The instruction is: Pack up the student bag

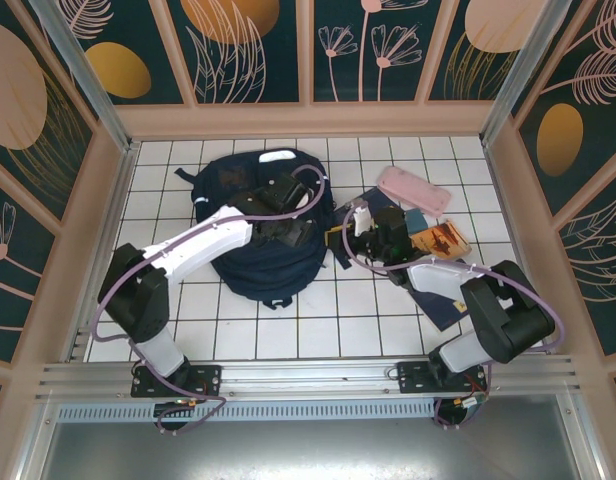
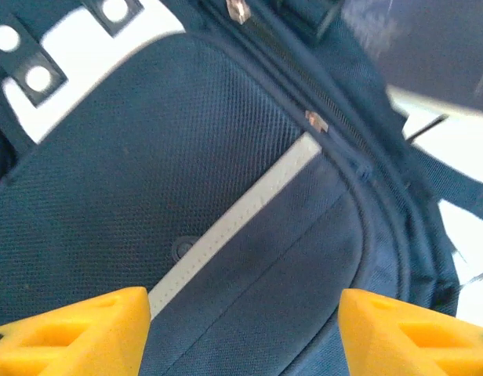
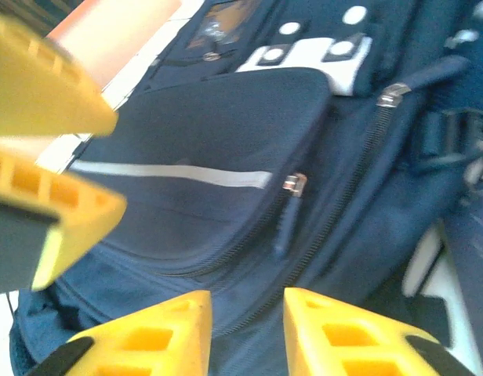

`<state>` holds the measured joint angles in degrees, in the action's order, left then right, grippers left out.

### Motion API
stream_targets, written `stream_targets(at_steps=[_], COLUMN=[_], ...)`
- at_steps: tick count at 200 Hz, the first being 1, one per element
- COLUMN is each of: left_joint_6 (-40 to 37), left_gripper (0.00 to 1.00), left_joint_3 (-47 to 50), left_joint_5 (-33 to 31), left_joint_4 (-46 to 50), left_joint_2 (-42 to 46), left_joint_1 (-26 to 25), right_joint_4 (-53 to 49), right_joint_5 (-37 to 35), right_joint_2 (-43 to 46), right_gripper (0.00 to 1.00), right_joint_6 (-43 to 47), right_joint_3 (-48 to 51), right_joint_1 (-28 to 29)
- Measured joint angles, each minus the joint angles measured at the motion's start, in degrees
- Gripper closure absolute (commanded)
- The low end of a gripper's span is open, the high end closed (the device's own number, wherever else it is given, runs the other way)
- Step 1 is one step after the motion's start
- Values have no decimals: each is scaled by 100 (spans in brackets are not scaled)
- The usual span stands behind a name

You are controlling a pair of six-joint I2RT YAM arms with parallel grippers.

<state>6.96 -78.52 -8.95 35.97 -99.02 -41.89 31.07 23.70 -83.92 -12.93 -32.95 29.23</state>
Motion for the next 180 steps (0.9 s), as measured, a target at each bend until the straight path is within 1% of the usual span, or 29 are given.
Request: stream_targets(at_steps=[34, 62, 90, 118, 140, 159, 180], left_joint_6=[-407, -595, -793, -962, -1010, -1019, -1021], left_gripper=[38, 41, 36, 32, 31, 33, 33], left_joint_3=[11, -2, -101, -164, -129, -28, -20], left_joint_5=[94, 31, 66, 304, 573, 531, 404], left_joint_4=[245, 293, 369, 459, 426, 400, 455], left_joint_2=[-350, -496, -667, -632, -422, -225, -278], left_joint_1=[-76, -107, -116, -114, -116, -120, -120], right_joint_4=[-46, -68, -94, -120, -170, -179, -181], right_joint_5=[-234, -426, -551, -612, -634, -636, -662], right_joint_2=[66, 170, 273, 321, 330, 337, 343], right_gripper=[56, 55, 54, 53, 52, 52, 52], right_joint_6=[-278, -417, -485, -533, -553, -568, -568], right_joint_3=[87, 87, 87, 127, 164, 164, 164], right_joint_1=[-195, -225, -238, -251, -254, -254, -254])
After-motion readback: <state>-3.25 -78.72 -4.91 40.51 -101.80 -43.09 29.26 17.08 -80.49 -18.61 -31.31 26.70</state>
